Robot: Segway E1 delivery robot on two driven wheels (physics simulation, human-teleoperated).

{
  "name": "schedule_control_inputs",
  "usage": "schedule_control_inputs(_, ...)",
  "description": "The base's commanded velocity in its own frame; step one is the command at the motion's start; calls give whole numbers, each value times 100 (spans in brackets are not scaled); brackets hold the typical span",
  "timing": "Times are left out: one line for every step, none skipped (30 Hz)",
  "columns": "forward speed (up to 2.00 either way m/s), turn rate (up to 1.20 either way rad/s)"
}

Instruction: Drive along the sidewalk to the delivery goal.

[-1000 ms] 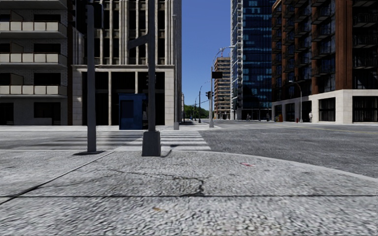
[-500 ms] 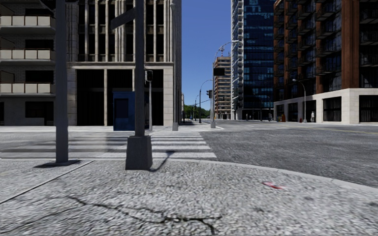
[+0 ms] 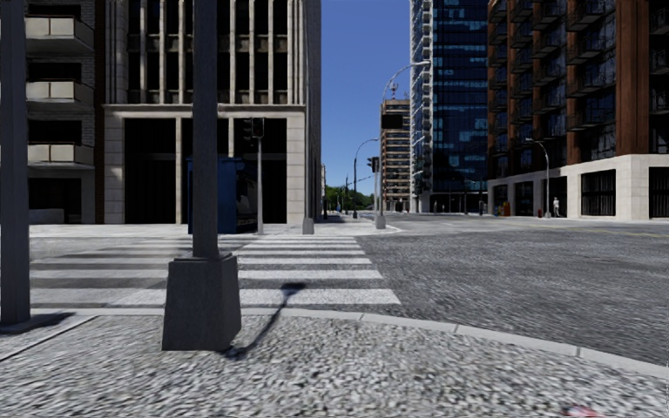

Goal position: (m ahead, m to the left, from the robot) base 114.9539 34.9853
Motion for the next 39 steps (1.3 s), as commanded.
schedule_control_inputs(200,0)
schedule_control_inputs(200,0)
schedule_control_inputs(200,0)
schedule_control_inputs(200,0)
schedule_control_inputs(200,0)
schedule_control_inputs(200,0)
schedule_control_inputs(200,0)
schedule_control_inputs(200,0)
schedule_control_inputs(200,0)
schedule_control_inputs(200,0)
schedule_control_inputs(200,0)
schedule_control_inputs(200,0)
schedule_control_inputs(200,0)
schedule_control_inputs(200,0)
schedule_control_inputs(200,0)
schedule_control_inputs(200,0)
schedule_control_inputs(200,0)
schedule_control_inputs(200,0)
schedule_control_inputs(200,0)
schedule_control_inputs(200,0)
schedule_control_inputs(200,0)
schedule_control_inputs(200,0)
schedule_control_inputs(200,0)
schedule_control_inputs(200,0)
schedule_control_inputs(200,0)
schedule_control_inputs(200,4)
schedule_control_inputs(197,20)
schedule_control_inputs(185,26)
schedule_control_inputs(175,31)
schedule_control_inputs(175,31)
schedule_control_inputs(165,32)
schedule_control_inputs(159,34)
schedule_control_inputs(155,34)
schedule_control_inputs(153,35)
schedule_control_inputs(153,35)
schedule_control_inputs(153,35)
schedule_control_inputs(153,35)
schedule_control_inputs(153,22)
schedule_control_inputs(153,10)
